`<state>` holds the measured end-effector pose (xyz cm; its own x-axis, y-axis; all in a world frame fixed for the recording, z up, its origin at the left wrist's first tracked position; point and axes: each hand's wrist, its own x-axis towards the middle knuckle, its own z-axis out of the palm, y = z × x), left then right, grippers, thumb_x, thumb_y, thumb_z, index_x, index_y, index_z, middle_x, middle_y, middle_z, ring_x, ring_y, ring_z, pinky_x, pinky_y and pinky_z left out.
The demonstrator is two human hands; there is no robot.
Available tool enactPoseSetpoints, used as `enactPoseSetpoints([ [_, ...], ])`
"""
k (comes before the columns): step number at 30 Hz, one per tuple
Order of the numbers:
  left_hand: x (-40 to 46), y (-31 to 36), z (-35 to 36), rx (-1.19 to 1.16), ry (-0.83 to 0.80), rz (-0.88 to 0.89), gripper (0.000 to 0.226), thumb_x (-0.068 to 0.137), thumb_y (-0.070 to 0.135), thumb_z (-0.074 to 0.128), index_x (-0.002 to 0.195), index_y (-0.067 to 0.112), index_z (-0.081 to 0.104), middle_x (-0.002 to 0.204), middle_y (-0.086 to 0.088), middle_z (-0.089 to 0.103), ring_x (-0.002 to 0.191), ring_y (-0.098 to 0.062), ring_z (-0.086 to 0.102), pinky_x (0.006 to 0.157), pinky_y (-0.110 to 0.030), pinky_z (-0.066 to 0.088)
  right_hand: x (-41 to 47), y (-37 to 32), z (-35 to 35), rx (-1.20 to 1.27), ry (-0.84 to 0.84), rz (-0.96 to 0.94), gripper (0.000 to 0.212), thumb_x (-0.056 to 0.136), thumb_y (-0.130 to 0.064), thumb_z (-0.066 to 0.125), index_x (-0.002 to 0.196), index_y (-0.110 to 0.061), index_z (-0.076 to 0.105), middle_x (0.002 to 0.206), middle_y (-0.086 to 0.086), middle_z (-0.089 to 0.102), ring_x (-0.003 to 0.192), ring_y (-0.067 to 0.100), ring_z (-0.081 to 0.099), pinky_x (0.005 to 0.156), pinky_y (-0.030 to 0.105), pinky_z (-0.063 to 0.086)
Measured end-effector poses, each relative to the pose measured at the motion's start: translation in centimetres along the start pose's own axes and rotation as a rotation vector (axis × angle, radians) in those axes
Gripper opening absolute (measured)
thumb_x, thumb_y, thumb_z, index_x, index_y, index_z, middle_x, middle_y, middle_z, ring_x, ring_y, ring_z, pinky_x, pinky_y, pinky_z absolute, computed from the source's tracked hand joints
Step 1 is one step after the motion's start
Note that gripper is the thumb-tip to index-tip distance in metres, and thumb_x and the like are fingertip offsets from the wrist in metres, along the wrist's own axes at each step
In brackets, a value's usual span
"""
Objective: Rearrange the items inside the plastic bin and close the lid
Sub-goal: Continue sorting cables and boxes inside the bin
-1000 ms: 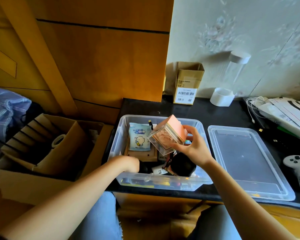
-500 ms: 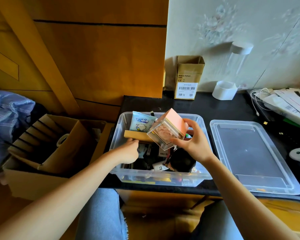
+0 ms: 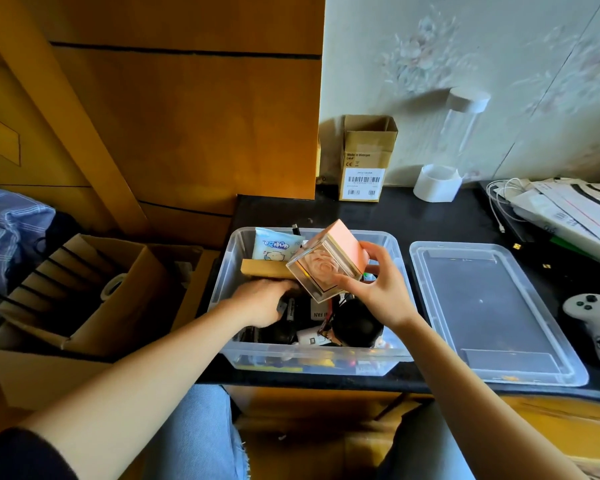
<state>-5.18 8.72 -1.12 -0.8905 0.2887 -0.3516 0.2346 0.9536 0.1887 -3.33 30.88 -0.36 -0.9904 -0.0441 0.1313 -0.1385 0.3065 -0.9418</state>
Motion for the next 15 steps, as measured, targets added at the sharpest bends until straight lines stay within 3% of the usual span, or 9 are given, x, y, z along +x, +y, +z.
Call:
enactPoseSetpoints([
  [3, -0.2, 0.2, -0.9, 0.264, 0.081, 0.033, 0.031, 0.09, 0.005, 0.051, 0.113, 0.021, 0.064, 0.113, -0.006, 0.064, 0.096, -0.025, 0.061, 0.075, -0.031, 0.051, 0.0, 0.0, 0.0, -0.009, -0.001, -0.005, 0.06, 0.073, -0.038, 0.077, 0.122, -0.033, 0.042, 0.119, -0.009, 0.05, 0.104, 0.008, 0.056, 0.075, 0.022, 0.052],
  [6, -0.7, 1.0, -0.3, 0.566, 0.139, 0.05, 0.026, 0.09, 0.002, 0.048, 0.106, 0.012, 0.066, 0.103, -0.008, 0.067, 0.095, -0.028, 0.064, 0.071, -0.034, 0.048, 0.0, -0.1, 0.0, -0.014, 0.0, -0.006, 0.059, 0.074, -0.038, 0.076, 0.121, -0.033, 0.042, 0.12, -0.009, 0.05, 0.103, 0.007, 0.055, 0.074, 0.019, 0.05],
  [8, -0.7, 1.0, 0.1, 0.555, 0.162, 0.015, 0.027, 0.09, 0.003, 0.048, 0.108, 0.013, 0.065, 0.106, -0.007, 0.066, 0.098, -0.028, 0.064, 0.072, -0.032, 0.046, 0.1, 0.0, 0.0, -0.024, 0.003, -0.003, 0.058, 0.074, -0.038, 0.075, 0.121, -0.032, 0.042, 0.12, -0.008, 0.05, 0.103, 0.008, 0.055, 0.075, 0.019, 0.05],
  [12, -1.1, 0.5, 0.1, 0.29, 0.198, -0.031, 0.027, 0.087, -0.001, 0.05, 0.104, 0.014, 0.065, 0.105, -0.008, 0.064, 0.094, -0.029, 0.063, 0.076, -0.035, 0.052, 0.1, 0.0, 0.0, -0.03, 0.002, -0.001, 0.058, 0.075, -0.039, 0.074, 0.122, -0.032, 0.042, 0.12, -0.008, 0.05, 0.105, 0.01, 0.055, 0.079, 0.023, 0.051],
  [15, -1.7, 0.7, -0.4, 0.372, 0.328, -0.043, 0.022, 0.092, 0.015, 0.05, 0.104, 0.019, 0.068, 0.1, -0.005, 0.066, 0.097, -0.027, 0.06, 0.075, -0.031, 0.042, 0.1, 0.1, 0.0, -0.044, -0.001, -0.002, 0.059, 0.075, -0.04, 0.074, 0.123, -0.031, 0.042, 0.12, -0.008, 0.051, 0.106, 0.011, 0.055, 0.083, 0.026, 0.052],
])
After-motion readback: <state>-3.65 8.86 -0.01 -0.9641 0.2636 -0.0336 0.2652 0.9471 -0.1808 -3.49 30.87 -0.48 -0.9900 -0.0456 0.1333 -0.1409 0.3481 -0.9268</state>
